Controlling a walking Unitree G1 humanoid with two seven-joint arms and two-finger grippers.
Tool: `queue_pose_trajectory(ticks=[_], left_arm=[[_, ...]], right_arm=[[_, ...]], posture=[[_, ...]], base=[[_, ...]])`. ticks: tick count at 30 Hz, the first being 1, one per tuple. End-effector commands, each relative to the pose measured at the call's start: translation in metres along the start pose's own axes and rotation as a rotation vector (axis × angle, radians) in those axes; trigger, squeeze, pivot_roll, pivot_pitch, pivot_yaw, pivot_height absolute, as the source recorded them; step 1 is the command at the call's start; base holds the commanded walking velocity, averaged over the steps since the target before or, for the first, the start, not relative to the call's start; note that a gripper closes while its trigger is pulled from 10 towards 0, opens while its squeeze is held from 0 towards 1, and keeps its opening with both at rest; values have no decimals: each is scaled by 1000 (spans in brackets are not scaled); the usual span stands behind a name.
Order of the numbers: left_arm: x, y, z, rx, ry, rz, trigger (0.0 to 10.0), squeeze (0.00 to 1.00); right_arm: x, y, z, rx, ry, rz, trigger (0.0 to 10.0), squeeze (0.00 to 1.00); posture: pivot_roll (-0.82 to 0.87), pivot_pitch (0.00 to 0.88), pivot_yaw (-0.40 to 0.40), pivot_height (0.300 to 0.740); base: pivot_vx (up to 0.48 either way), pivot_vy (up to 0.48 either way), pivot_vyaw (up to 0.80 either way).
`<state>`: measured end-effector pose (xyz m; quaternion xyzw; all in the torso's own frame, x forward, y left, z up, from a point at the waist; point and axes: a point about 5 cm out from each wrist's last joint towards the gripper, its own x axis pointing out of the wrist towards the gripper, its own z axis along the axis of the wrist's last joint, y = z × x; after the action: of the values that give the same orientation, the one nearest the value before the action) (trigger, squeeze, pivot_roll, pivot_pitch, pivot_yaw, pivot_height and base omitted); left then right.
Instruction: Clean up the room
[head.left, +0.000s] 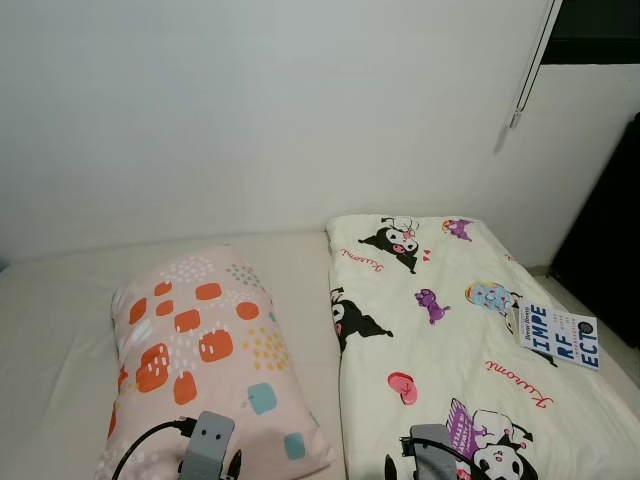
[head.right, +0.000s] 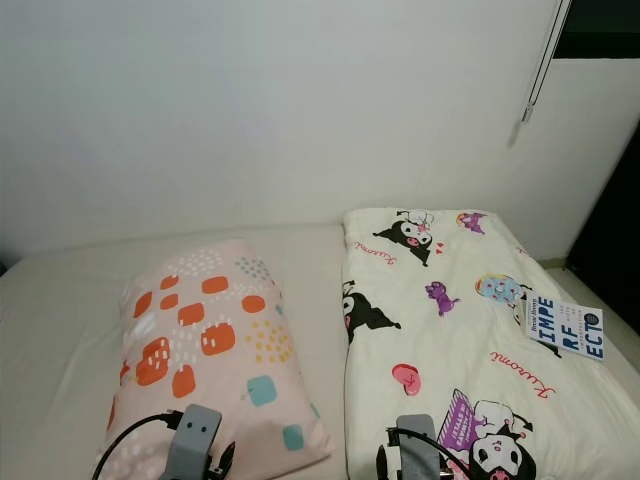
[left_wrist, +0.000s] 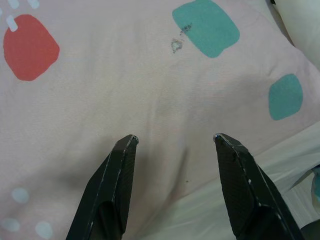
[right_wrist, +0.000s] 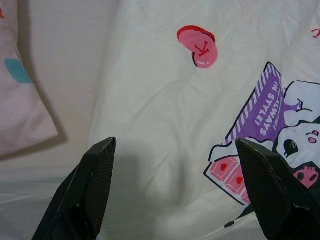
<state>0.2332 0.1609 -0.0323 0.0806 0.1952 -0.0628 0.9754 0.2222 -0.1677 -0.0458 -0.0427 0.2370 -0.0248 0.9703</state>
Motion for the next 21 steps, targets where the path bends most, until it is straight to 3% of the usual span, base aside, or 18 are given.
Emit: queue_pose_trajectory(ticks=[1,21], left_arm=[[-1,-3,-3,15,12,-14,10000,0],[-2,-3,-4,21,20,-13,10000,0]], right_arm=[[-2,0,-4,-3,24,-1,10000,0],[-2,2,-4,-23,16,13,10000,0]], posture=[[25,82,-12,740],[25,81,-13,740]], base=[[0,0,0],[0,0,0]])
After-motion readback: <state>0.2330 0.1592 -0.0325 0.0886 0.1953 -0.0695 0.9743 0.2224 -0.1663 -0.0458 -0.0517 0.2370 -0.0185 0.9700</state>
